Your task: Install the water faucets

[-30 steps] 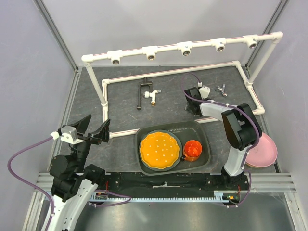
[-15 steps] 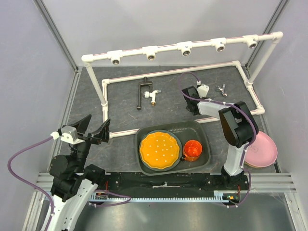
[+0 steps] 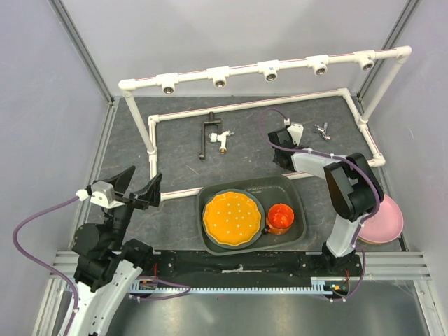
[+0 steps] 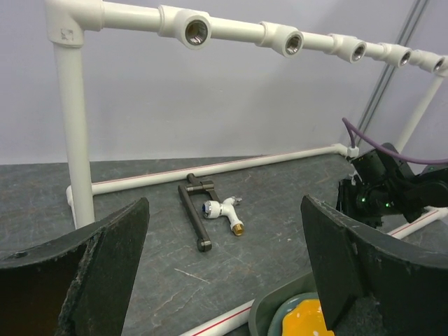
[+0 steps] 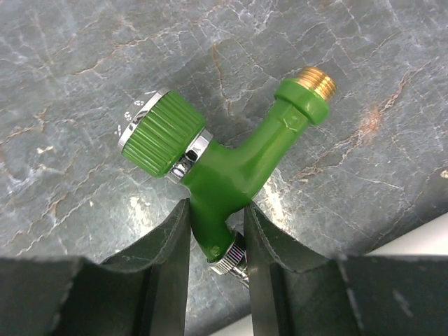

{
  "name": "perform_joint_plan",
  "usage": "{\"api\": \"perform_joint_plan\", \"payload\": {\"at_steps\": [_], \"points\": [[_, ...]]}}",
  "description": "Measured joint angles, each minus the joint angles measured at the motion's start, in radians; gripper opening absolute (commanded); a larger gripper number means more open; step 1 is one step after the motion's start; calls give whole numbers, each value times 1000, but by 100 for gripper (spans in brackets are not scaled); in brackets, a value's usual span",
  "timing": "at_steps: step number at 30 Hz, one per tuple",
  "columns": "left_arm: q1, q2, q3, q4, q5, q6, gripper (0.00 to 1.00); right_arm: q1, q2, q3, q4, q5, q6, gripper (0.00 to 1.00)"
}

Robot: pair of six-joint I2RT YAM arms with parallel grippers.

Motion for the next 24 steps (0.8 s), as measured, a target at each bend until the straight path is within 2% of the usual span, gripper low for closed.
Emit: {"api": "perform_joint_plan", "payload": {"at_steps": [7,14,24], "points": [[0,103,2,4,45,-3,96,0,-117,-43,45,-39,-111,0],[0,291,57,4,127,-56,99,2,-243,-49,60,-93,-193,0],[0,559,117,12,217,-270,100,13,-444,-100,67,-317,-291,0]]}}
